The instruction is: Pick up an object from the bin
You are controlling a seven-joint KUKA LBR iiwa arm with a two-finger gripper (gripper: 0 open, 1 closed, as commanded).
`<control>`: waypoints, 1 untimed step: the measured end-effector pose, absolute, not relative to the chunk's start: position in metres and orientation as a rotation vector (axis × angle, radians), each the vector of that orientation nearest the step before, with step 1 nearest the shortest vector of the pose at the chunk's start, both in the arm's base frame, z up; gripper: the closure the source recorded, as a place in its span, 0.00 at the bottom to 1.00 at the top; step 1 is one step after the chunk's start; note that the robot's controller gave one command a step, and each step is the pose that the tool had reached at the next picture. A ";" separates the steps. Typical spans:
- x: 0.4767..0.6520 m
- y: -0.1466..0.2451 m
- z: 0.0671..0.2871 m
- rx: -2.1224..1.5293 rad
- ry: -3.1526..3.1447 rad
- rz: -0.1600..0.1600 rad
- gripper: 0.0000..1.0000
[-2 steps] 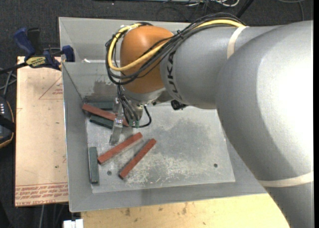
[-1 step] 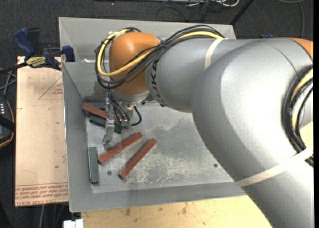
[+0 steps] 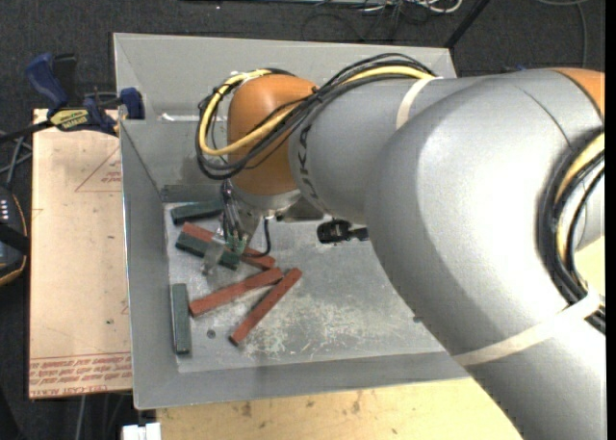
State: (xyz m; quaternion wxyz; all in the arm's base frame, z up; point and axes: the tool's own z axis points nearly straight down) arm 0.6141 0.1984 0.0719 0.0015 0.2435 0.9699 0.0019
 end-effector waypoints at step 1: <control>0.614 0.198 0.072 0.764 3.044 0.006 1.00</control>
Offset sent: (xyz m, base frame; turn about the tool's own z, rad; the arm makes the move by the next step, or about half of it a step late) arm -0.0001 0.0001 0.0106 0.0000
